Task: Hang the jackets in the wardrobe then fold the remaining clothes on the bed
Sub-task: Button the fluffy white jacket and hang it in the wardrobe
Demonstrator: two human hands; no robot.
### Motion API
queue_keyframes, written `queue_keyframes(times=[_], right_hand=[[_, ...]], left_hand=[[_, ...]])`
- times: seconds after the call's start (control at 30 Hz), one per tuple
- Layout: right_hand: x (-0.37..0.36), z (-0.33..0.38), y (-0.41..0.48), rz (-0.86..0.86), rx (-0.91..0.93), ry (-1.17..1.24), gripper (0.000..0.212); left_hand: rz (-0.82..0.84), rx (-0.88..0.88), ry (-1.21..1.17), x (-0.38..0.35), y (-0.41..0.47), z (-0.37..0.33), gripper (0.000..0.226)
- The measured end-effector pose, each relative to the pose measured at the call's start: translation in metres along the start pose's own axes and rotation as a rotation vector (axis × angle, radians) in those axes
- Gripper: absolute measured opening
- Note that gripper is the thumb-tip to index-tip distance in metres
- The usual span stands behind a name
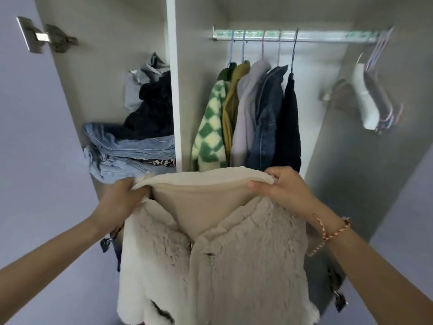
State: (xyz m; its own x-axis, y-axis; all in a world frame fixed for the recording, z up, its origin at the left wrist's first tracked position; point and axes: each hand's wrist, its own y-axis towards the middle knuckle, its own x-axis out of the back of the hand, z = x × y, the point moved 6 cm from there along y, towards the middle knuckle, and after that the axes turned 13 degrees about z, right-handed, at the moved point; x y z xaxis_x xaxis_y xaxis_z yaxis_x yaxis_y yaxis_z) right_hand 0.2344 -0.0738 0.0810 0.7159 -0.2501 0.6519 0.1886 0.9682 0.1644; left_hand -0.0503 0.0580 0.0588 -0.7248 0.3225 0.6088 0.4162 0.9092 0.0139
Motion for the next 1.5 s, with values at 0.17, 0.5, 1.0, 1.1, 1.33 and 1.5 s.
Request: queue_keyframes(times=[0.17,0.5,1.0,1.1,1.33,1.5], right_hand=[[0.027,-0.02,-0.011,0.002,-0.109,-0.063,0.017],[0.126,-0.073,-0.009,-0.013,-0.287,-0.008,0.008],[0.279,-0.09,0.095,-0.599,-0.456,-0.509,0.041],[0.285,-0.1,0.112,-0.567,-0.554,-0.48,0.045],[0.295,-0.11,0.147,-0.521,-0.349,0.275,0.026],[0.293,-0.091,0.153,-0.629,-0.203,0.301,0.014]], left_hand=[[0.156,0.026,-0.426,-0.056,0.016,-0.035,0.016],[0.313,0.02,-0.748,-0.147,0.056,-0.166,0.015],[0.3,-0.097,-0.598,-0.181,0.122,-0.266,0.033],[0.343,-0.069,-0.576,-0.179,0.128,-0.262,0.018],[0.372,-0.095,-0.57,-0.176,0.144,-0.255,0.012],[0.386,-0.097,-0.579,-0.165,0.141,-0.255,0.011]])
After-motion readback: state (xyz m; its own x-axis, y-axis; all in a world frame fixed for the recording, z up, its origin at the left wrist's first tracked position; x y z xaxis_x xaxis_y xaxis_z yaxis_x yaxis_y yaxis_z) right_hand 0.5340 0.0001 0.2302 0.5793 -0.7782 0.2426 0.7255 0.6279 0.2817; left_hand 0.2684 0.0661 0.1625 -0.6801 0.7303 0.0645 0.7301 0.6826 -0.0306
